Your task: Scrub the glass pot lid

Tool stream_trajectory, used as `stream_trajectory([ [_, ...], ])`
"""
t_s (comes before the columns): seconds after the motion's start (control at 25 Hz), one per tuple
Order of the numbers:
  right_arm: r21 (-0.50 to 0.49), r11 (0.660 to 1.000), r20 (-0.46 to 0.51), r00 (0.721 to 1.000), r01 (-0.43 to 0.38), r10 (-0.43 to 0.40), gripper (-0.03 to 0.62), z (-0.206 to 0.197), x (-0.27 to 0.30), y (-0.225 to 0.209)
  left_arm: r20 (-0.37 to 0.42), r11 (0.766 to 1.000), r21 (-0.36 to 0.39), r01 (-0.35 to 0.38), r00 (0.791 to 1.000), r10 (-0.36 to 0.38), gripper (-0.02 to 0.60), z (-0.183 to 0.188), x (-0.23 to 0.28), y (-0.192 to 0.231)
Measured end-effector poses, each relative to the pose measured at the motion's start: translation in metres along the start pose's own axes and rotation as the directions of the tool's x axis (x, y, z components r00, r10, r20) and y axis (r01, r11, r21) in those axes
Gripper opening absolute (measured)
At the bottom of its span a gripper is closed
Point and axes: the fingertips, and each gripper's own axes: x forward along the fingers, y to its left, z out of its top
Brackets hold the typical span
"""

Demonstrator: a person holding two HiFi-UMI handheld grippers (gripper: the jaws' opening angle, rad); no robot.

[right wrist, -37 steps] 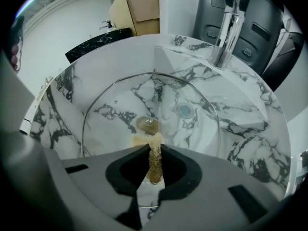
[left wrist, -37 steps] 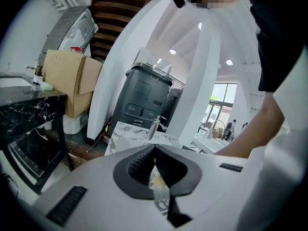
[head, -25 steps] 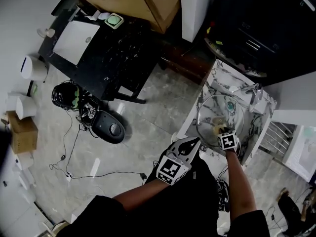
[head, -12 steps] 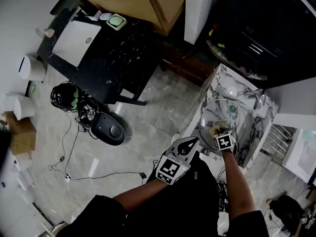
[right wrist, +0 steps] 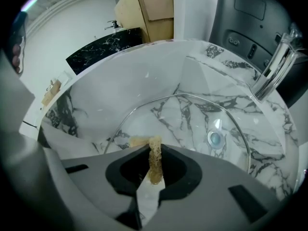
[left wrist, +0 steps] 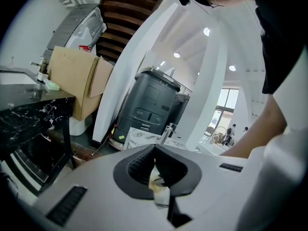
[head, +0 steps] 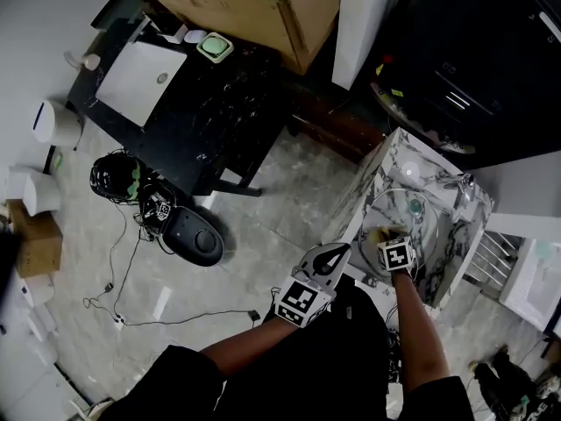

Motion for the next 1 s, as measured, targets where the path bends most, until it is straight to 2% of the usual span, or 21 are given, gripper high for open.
stream_trajectory([
  [0.12, 0.035, 0.999, 0.032, 0.999, 0.012, -0.013, 0.061, 0.008, -0.008, 0.000, 0.003, 1.000, 0.019, 0.005, 1.000, -0.006, 0.017, 0.008, -0.001, 0.007],
  [0.24, 0.117, 0.993, 0.126, 0.992, -0.004, -0.011, 0.061, 0.016, -0.028, 0.001, 0.008, 0.999, 0.036, 0.023, 1.000, -0.024, 0.017, 0.016, -0.001, 0.008],
  [0.48, 0.317, 0.948, 0.303, 0.950, -0.024, -0.077, 0.061, 0.025, -0.099, -0.001, 0.002, 0.995, 0.066, 0.077, 0.997, -0.077, 0.017, 0.029, 0.009, -0.004],
  [0.68, 0.377, 0.926, 0.461, 0.868, -0.004, -0.184, 0.061, 0.034, -0.190, 0.007, -0.028, 0.981, 0.105, 0.162, 0.987, -0.160, 0.017, 0.038, 0.026, -0.038],
  [0.8, 0.412, 0.911, 0.551, 0.793, 0.011, -0.259, 0.061, 0.037, -0.251, 0.007, -0.031, 0.968, 0.128, 0.215, 0.977, -0.213, 0.016, 0.054, 0.034, -0.068],
  [1.0, 0.465, 0.883, 0.626, 0.682, 0.064, -0.379, 0.061, 0.026, -0.340, -0.012, 0.018, 0.951, 0.165, 0.261, 0.963, -0.267, 0.017, 0.092, 0.045, -0.120],
])
